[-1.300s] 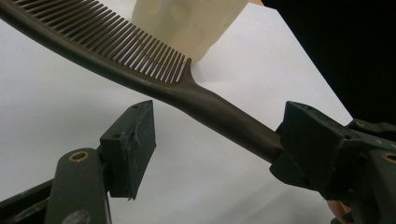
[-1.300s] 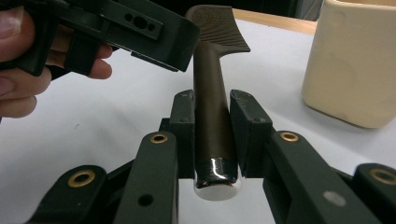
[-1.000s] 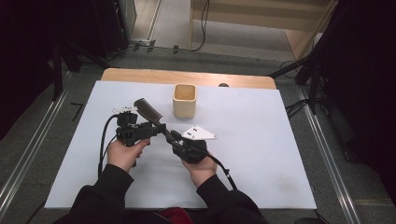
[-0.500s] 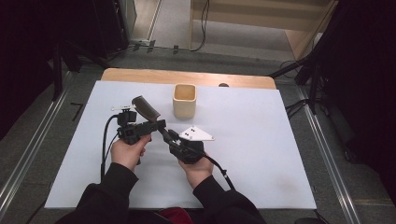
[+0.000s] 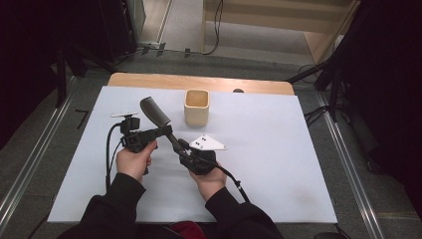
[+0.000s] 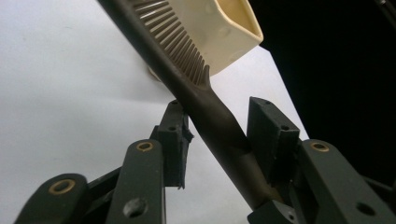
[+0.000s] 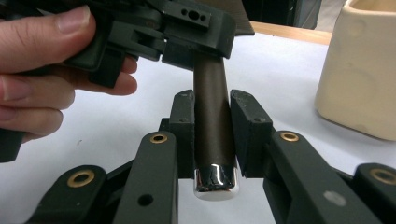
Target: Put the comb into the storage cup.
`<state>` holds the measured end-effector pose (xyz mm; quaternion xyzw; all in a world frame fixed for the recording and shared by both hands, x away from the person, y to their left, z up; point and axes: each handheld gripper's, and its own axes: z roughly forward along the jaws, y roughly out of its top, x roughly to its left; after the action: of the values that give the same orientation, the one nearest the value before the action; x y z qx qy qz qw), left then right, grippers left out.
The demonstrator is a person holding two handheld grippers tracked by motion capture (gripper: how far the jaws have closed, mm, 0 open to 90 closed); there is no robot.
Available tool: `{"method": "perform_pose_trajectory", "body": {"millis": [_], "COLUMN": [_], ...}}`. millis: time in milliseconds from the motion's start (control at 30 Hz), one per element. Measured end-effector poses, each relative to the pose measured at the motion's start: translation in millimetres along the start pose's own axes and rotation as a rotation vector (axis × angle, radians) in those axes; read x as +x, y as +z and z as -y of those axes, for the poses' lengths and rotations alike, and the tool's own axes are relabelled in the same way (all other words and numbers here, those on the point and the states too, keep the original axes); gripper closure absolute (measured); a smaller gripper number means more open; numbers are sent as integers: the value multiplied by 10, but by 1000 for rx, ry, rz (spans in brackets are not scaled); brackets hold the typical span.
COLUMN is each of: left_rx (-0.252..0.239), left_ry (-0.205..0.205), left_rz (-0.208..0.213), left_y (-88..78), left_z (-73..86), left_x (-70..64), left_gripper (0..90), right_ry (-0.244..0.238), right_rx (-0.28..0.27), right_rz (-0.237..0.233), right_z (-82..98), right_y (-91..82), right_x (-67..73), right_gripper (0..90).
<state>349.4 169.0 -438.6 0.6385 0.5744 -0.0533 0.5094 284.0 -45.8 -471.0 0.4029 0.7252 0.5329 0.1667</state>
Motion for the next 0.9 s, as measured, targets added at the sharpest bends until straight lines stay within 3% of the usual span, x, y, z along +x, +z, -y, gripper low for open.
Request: {"method": "perform_pose_trajectory", "body": {"millis": [533,667,900], "left_rx": [3,0,-1], "left_ry": [-50,-81,-90], "left_rz": [78,109,129], "left_y": [-23,-35,-42], "left_z": [-13,-13,-15], "left_x": [42,54,56], "left_gripper": [687,710,724], "right_ry": [-18,-20,-10], "right_rx": [19,20,26], "right_rz": [-3,-10,-19], "right_z": [13,15,15], "right_y": [16,20,27], "right_x": [-9,-19,-43], "right_gripper": [694,690,668]}}
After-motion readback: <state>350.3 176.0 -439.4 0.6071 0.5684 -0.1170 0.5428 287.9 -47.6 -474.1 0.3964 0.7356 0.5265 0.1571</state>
